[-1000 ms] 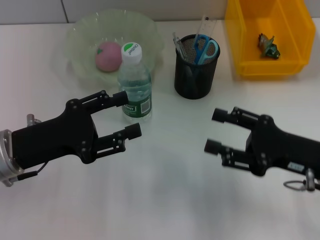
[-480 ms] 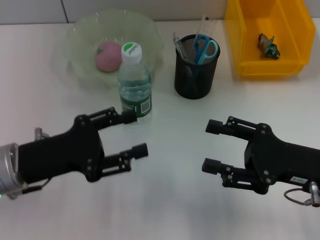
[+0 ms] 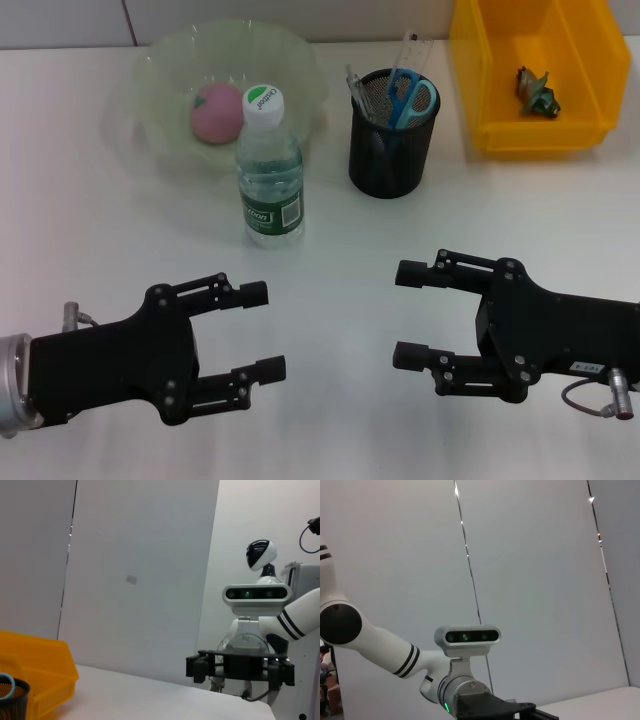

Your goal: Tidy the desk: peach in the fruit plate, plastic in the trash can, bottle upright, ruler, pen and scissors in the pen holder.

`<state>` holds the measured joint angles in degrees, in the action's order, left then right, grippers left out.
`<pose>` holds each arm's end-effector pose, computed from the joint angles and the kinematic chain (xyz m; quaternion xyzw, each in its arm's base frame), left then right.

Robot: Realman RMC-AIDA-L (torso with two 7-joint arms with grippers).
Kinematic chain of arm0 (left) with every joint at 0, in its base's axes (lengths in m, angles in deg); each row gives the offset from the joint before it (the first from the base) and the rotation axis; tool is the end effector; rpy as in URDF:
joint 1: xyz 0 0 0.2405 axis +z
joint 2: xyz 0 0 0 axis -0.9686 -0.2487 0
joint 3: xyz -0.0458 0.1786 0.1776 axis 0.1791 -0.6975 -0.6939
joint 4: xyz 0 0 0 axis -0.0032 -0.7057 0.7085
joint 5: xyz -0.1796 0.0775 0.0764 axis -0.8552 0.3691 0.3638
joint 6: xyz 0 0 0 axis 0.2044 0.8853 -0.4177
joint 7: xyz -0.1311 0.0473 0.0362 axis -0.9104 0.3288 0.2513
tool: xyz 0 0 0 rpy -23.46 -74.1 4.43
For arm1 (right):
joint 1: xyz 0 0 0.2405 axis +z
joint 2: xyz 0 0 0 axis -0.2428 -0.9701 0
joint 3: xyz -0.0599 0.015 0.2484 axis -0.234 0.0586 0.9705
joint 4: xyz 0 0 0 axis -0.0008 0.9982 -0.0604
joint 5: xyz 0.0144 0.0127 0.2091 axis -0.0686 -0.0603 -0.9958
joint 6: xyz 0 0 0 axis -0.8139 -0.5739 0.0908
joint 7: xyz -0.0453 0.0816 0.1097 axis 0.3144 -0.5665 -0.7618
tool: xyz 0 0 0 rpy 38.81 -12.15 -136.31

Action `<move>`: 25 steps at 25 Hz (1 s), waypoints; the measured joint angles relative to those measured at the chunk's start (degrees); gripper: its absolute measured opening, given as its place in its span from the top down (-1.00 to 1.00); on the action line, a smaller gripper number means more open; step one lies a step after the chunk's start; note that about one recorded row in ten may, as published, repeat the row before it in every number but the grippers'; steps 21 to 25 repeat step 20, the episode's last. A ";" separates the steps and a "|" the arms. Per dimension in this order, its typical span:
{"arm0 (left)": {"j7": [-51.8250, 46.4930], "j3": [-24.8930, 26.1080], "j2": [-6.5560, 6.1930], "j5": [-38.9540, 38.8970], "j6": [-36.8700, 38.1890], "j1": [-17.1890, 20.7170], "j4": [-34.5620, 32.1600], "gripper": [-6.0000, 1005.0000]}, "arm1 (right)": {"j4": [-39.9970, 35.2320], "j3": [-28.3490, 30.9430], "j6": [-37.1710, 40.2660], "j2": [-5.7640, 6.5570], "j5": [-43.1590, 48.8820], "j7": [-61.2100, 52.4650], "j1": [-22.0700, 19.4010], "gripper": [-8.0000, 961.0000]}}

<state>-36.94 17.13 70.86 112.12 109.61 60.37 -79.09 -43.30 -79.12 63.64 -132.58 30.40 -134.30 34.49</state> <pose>-0.2780 0.2287 -0.0183 -0.9238 -0.1042 -0.3620 0.0678 0.2490 0.2415 -0.0337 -0.9073 0.0913 0.4085 0.0396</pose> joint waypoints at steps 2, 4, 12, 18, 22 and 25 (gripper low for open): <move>0.00 0.00 0.00 0.00 0.00 0.00 0.00 -0.45 | -0.01 0.00 0.00 -0.06 0.11 -0.01 -0.03 -0.57; 0.01 -0.08 -0.04 0.02 0.00 0.09 0.06 -0.45 | -0.01 -0.01 0.00 -0.09 0.33 -0.01 -0.05 -0.57; 0.11 -0.16 -0.08 0.05 -0.12 0.38 0.13 -0.45 | 0.16 -0.07 -0.46 -0.33 2.29 -0.03 -0.23 -0.57; -0.10 -0.12 -0.11 0.05 -0.19 0.38 0.13 -0.45 | 0.35 -0.08 -0.59 -0.36 2.29 -0.06 -0.15 -0.57; -0.21 -0.12 -0.09 0.05 -0.20 0.32 0.13 -0.45 | 0.35 -0.08 -0.62 -0.37 2.29 -0.07 -0.10 -0.57; -0.21 -0.12 -0.09 0.05 -0.20 0.32 0.13 -0.45 | 0.35 -0.08 -0.62 -0.37 2.29 -0.07 -0.10 -0.57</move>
